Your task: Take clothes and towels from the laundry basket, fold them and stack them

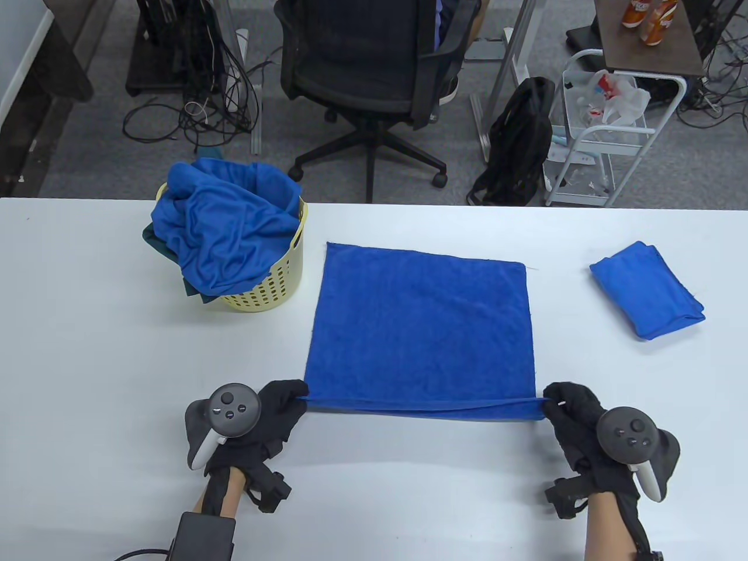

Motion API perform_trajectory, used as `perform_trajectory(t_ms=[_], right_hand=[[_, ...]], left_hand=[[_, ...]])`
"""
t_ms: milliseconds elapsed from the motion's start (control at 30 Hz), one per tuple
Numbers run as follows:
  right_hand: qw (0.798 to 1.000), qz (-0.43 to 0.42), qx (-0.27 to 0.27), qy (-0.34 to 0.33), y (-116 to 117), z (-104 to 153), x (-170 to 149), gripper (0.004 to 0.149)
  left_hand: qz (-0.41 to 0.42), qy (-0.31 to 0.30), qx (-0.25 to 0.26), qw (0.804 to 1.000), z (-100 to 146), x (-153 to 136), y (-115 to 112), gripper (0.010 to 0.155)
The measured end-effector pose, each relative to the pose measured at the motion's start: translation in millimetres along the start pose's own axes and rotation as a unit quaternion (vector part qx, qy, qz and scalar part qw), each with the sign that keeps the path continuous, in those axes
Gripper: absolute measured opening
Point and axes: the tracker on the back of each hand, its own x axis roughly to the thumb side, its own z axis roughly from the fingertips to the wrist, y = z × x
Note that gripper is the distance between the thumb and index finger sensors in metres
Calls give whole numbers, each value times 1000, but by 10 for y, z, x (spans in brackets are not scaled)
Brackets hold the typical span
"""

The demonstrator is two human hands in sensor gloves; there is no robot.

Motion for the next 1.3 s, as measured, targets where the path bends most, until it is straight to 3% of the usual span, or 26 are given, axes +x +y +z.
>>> perform_trajectory(t_ms=[67, 133, 233, 333, 533, 633, 700, 800, 867, 900, 967, 1133, 1300], right_hand=[[997, -69, 6, -40, -11, 0, 14, 41], [982, -177, 21, -67, 28, -22, 1, 41], [958, -276, 26, -76, 80, -50, -29, 41], [945, -316, 38, -75, 75, -60, -59, 40], [946, -305, 95, -54, -113, -37, -103, 40], [913, -340, 218, -51, -252, 39, -107, 40], [906, -355, 222, -60, -338, 107, -88, 40], [933, -294, 198, -58, -489, 155, 10, 39], [956, -218, 192, -31, -506, 163, 104, 39], [975, -132, 178, -12, -478, 136, 198, 39], [984, -49, 170, 6, -417, 87, 309, 40], [985, 103, 135, 24, -300, -167, 575, 40], [971, 181, 145, 65, -61, -683, 650, 41]], left_hand=[[28, -9, 8, 1000, 18, -11, 59, 47], [91, -28, 2, 995, 31, -38, 91, 45], [194, -55, -11, 979, 24, -76, 85, 45], [215, -80, -17, 973, 7, -78, 91, 45], [229, -101, -47, 967, 36, -44, 220, 44], [241, -115, -158, 951, 139, 1, 327, 44], [230, -116, -219, 941, 245, 35, 394, 44], [145, -91, -231, 958, 405, 58, 517, 44], [77, -50, -204, 975, 441, 64, 569, 44], [23, -19, -184, 982, 428, 85, 570, 44], [-63, 18, -151, 986, 372, 154, 537, 45], [-222, 69, -81, 969, 116, 466, 517, 46], [-295, 133, -99, 941, -412, 545, 508, 46]])
